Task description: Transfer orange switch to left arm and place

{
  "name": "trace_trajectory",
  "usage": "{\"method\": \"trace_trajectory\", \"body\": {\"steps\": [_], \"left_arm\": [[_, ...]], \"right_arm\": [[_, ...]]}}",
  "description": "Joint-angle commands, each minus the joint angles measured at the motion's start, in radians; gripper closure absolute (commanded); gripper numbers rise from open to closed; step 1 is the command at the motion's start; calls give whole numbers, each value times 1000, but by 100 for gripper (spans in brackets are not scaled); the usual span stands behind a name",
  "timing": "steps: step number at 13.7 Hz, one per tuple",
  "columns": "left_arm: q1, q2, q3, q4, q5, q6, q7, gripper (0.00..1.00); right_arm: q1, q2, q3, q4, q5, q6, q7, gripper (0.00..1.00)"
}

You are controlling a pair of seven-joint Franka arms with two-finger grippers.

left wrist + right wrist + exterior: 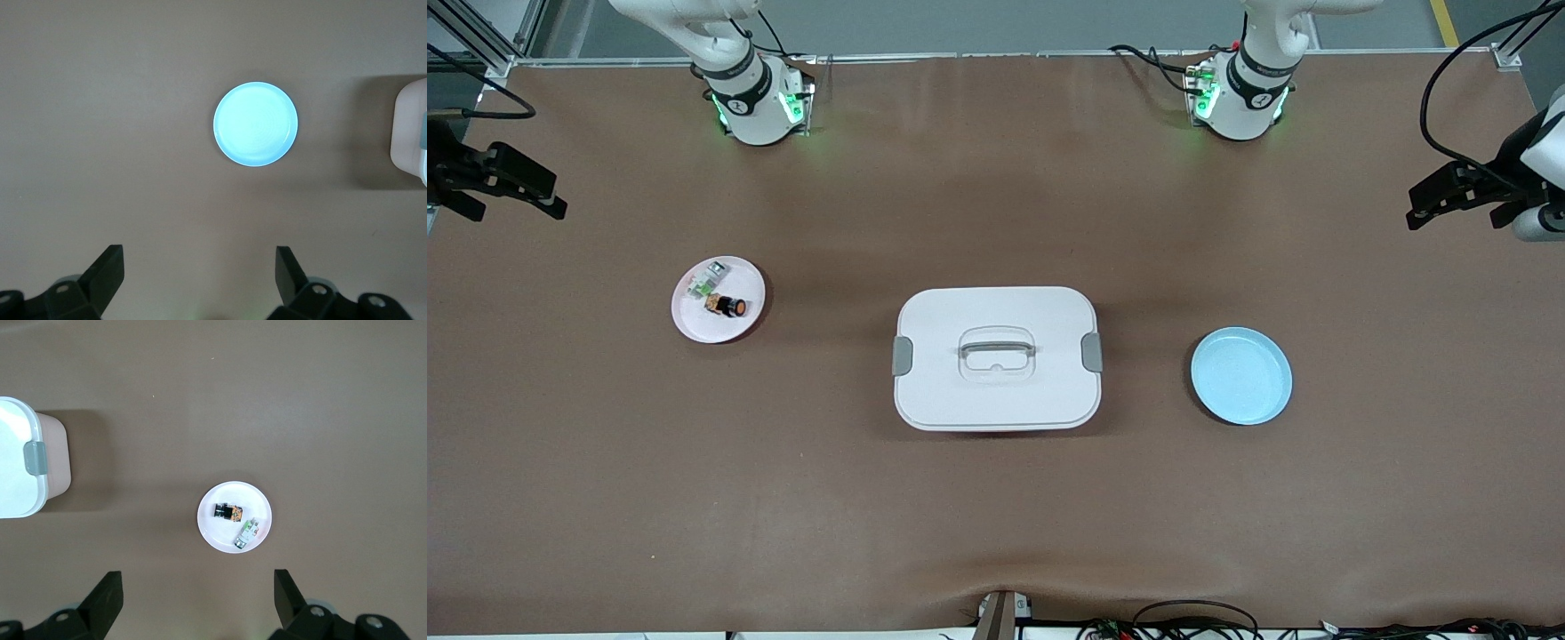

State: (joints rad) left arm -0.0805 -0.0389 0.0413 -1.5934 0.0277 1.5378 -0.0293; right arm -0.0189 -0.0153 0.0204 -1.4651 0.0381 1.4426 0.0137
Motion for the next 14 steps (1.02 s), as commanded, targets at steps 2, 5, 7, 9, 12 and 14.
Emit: {"method": "trace_trajectory", "body": {"steps": [2,5,7,9,12,14], "left_arm": [[1,-1,0,4,-11,21,0,0],[-4,1,0,7,-12,28,0,0],[-2,4,0,7,-12,28,0,0],[1,5,0,6,-12,28,0,0],[1,5,-1,6,-12,28,0,0],[1,4,-1,6,-11,27,0,0]], "right_arm": [[-1,-6,1,-5,2,-1,5,0],[-3,-6,1,-4,2,2,5,0],[0,-6,1,-5,2,4,5,0],[2,-5,3,-5,2,7,5,0],[-9,3,1,-6,-3,19,5,0],[-9,53,0,-18,-1,4,6,0]]}}
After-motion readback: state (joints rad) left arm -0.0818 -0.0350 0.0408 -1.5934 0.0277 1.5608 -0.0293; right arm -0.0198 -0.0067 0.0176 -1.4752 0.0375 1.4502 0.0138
